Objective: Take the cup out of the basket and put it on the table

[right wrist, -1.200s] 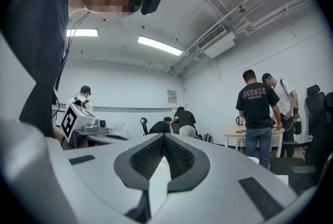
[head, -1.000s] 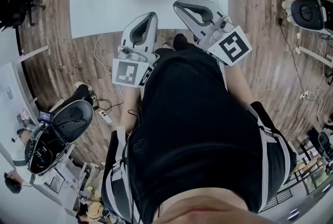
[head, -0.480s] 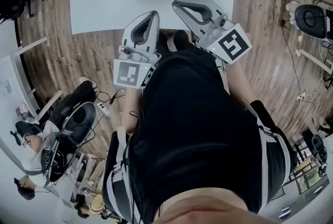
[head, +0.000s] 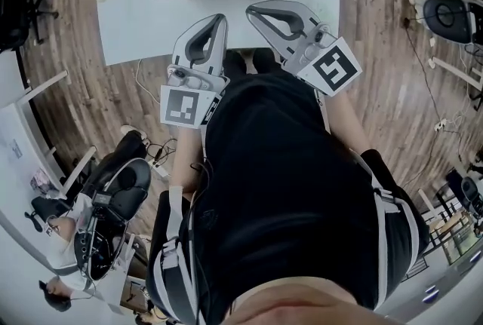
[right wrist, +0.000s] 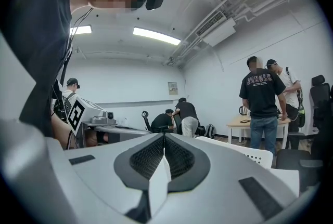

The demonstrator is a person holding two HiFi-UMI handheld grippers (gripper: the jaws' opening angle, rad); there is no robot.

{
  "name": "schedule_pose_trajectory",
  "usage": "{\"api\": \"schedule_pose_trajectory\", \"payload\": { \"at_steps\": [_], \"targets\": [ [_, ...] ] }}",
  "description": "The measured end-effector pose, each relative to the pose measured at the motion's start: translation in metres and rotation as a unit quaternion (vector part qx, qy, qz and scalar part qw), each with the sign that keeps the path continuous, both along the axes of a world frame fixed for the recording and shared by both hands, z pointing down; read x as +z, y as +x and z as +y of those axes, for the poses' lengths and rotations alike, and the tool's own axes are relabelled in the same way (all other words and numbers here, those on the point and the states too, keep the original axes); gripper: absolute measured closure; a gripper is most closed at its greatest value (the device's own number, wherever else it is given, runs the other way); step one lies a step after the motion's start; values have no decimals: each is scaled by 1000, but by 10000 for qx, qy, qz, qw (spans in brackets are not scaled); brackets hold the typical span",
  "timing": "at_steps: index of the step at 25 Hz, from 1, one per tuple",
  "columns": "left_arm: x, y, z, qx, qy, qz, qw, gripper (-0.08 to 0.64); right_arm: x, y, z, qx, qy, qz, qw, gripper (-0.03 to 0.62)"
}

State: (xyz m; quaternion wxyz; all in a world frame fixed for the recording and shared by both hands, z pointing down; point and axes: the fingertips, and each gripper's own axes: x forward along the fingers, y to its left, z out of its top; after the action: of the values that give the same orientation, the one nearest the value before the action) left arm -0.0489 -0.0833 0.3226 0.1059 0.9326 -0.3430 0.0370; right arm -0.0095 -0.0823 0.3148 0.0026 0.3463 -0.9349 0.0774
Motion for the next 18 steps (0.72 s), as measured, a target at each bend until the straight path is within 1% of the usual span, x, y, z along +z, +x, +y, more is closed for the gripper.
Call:
{"api": "schedule_pose_trajectory", "payload": {
  "at_steps": [4,9,13,18],
  "targets": [
    [7,-2,-5,112,-27,-55,9999,541,9,0,-4,63,-89,110,9999,572],
    [15,-5,-17,259,-69,-16,9996,541,14,-7,-14,73,-190,204,9996,572],
    [18,-7,-25,368,-11,-67,9993,541,15,-15,-25,81,-152,279,9995,572],
    [27,-14,-51,416,-12,-90,9991,540,21,-22,-56,79,-51,328,9994,572]
  ]
}}
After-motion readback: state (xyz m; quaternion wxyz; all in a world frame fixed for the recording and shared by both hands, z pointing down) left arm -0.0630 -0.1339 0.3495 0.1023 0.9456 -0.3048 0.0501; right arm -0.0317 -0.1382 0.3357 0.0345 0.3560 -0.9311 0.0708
